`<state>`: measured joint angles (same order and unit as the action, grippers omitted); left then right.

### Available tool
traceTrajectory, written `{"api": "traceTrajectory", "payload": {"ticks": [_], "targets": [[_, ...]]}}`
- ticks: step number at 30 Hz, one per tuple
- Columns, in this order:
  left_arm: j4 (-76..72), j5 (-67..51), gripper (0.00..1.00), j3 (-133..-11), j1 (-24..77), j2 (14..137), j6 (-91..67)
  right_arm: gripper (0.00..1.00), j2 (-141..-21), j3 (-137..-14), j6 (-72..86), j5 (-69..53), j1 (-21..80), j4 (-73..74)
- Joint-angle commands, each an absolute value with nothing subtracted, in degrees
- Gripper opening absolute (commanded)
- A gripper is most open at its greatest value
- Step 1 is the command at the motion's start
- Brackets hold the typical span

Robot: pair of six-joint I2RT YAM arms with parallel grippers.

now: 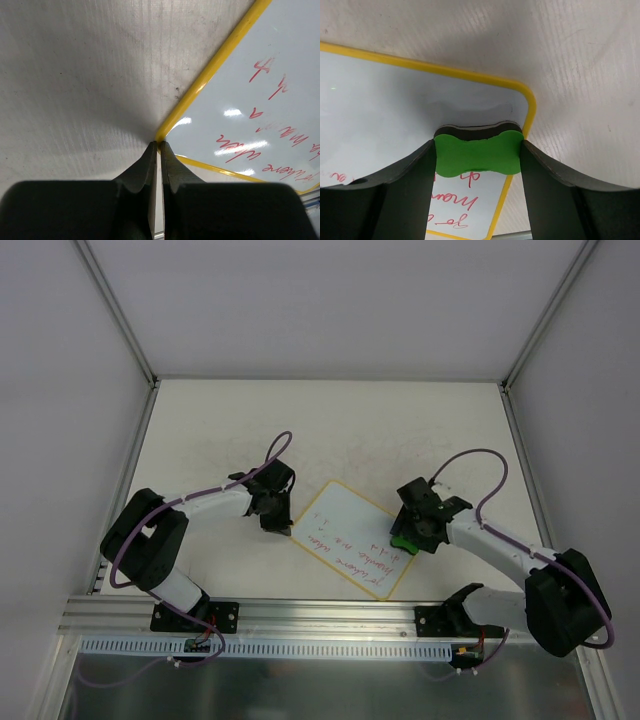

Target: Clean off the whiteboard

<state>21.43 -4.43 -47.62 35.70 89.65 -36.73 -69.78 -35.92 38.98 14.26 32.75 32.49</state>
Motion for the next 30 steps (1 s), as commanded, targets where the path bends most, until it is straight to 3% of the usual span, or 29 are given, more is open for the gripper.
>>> {"api": "traceTrajectory", "payload": {"ticks": [1, 6, 10, 21, 30], "targets": [[25.1, -2.1, 0.0, -45.7, 36.1, 89.8, -36.0, 0.31, -70.4, -32.4, 36.8, 14.8, 31.4, 38.4], [25.1, -2.5, 0.0, -46.1, 36.1, 89.8, -36.2, 0.3, -72.0, -33.1, 36.8, 11.7, 34.9, 34.6], [25.1, -2.6, 0.0, -46.0, 36.1, 89.7, -36.4, 0.3, -79.8, -37.3, 38.1, 12.0, 40.8, 34.4], [25.1, -2.9, 0.0, -45.7, 36.2, 89.3, -36.7, 0.28, -102.0, -58.4, 41.1, 5.5, 61.7, 28.2], [25.1, -2.0, 0.0, -45.0, 36.1, 89.0, -36.7, 0.28, -96.5, -58.4, 42.7, 19.3, 59.3, 39.9]]}}
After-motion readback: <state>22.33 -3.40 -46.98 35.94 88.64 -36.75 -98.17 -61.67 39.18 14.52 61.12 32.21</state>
